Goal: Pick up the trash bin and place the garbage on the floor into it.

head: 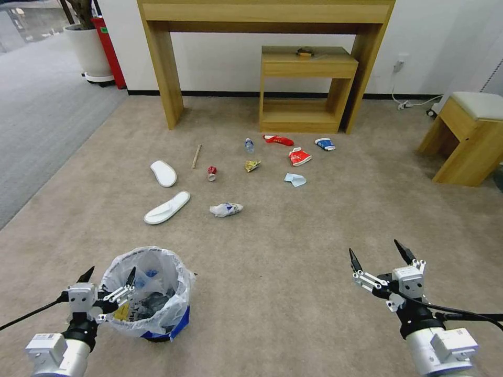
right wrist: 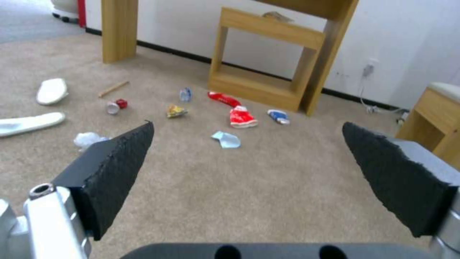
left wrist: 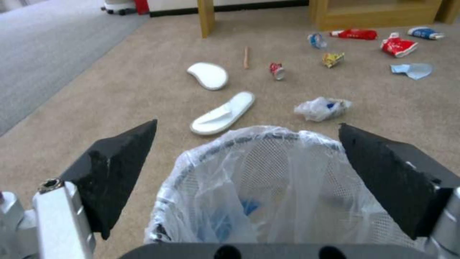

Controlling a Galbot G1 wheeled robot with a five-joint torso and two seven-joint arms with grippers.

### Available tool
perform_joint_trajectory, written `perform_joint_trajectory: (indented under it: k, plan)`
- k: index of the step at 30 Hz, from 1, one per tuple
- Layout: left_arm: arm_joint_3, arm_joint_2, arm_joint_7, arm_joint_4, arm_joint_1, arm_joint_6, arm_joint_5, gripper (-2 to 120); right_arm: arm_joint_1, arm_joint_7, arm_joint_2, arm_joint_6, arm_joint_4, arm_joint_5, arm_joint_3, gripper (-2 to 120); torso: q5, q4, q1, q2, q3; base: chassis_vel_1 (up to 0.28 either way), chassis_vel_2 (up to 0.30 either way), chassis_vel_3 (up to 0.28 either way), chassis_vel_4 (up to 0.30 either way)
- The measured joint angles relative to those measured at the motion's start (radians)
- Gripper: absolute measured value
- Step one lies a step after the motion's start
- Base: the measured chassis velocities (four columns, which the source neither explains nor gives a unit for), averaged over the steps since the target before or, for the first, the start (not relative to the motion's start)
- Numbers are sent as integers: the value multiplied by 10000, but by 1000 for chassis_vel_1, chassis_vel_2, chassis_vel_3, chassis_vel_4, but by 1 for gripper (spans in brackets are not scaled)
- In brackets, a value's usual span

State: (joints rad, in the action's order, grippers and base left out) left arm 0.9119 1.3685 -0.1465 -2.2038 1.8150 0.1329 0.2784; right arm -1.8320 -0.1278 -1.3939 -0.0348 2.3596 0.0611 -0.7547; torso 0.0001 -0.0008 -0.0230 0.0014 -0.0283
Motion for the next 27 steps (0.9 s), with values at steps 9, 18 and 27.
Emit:
perform_joint_trajectory:
  k: [9,18,27]
  plan:
    - [-222,-109,172,-78,-38,537,60,100,72,10,-215,-340,-140,109,-29,100,0,0,0,0,-1,0,0,0,0]
    - [-249,-301,460,-129,-159,884,142,100,131,-93,-275,-539,-223,407,31,100,0,0,0,0,0,0,0,0,0]
    - [-169,-905,742,-91,-368,1864,518,100,135,-77,-255,-768,-238,798,23,100,-1,1,0,0,-1,0,0,0,0]
